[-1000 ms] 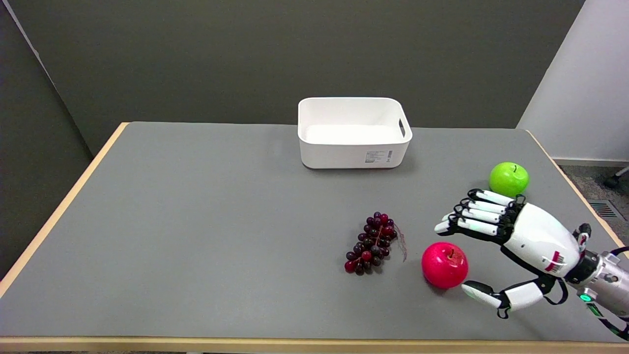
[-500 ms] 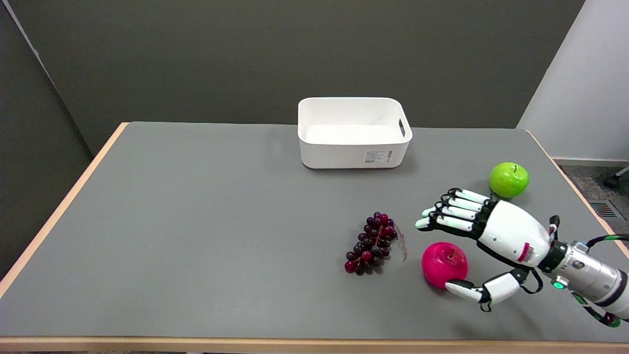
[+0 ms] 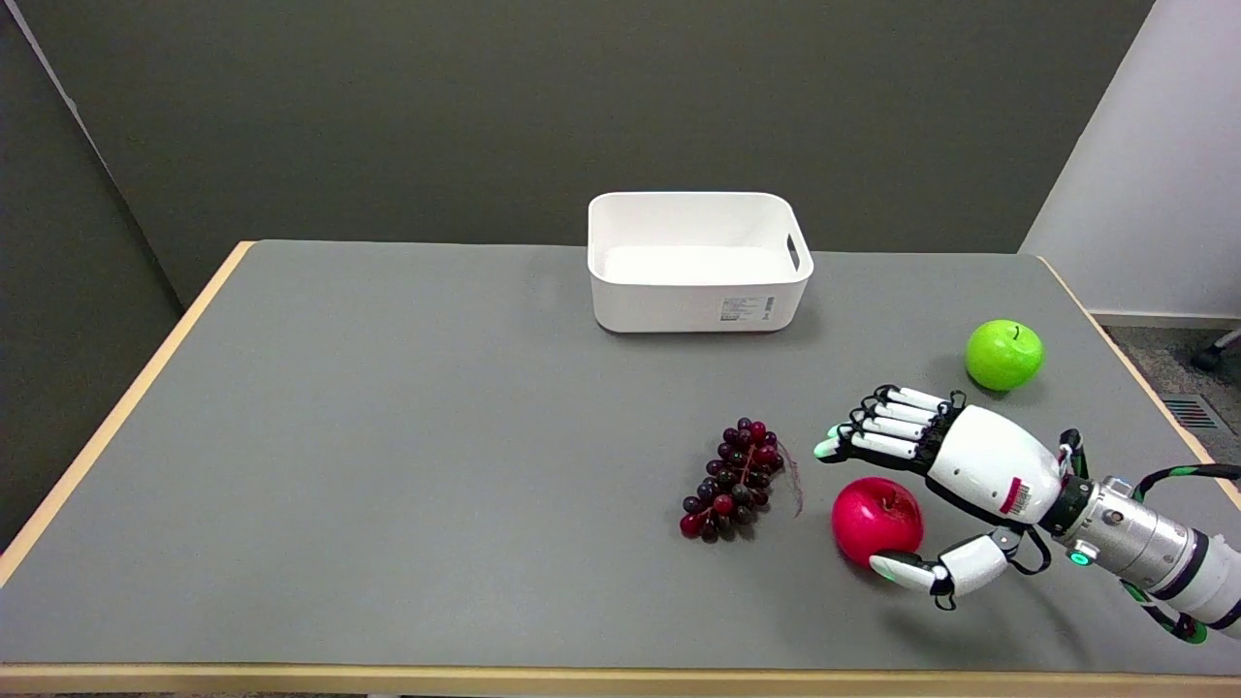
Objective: Pick up the red apple.
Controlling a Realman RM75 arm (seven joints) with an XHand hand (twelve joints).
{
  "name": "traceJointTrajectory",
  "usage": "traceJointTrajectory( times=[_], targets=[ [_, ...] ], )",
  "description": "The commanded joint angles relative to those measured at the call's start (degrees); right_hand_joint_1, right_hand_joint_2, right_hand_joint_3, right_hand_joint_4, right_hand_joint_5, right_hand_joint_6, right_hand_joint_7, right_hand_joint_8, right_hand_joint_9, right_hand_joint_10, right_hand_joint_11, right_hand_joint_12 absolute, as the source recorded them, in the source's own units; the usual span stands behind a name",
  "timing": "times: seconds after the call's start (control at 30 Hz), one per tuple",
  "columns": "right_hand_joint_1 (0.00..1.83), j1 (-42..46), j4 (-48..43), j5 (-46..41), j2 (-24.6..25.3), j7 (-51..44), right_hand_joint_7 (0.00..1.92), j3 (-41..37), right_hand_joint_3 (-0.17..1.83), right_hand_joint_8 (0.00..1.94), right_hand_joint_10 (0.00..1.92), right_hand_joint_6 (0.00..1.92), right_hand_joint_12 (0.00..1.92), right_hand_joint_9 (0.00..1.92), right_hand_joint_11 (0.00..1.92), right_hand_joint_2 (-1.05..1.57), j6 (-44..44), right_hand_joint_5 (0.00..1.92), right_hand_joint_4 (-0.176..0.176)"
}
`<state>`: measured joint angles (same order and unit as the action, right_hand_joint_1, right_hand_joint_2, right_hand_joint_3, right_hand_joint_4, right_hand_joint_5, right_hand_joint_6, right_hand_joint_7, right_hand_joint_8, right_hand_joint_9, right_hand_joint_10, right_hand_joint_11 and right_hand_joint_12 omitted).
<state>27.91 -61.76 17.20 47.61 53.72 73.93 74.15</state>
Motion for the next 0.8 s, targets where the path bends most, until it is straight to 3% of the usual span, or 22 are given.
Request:
traceJointTrajectory(
  times=[0.03,0.3,0.8],
  targets=[
    [0.31,-2.6,5.1,0.8,0.4,1.2,0.45,1.6,0.86,0.46,0.90,0.60,1.42,0.35,0.25,0.59,1.0,0.32,0.094],
    [0.32,-5.5,9.7,0.9,1.1,0.8,0.49,3.1,0.86,0.51,0.95,0.63,1.46,0.40,0.29,0.60,3.3,0.33,0.098],
    [0.42,-5.7,10.4,0.7,1.4,0.7,0.55,4.0,0.87,0.61,1.08,0.74,1.52,0.49,0.36,0.61,5.3,0.37,0.108]
  ],
)
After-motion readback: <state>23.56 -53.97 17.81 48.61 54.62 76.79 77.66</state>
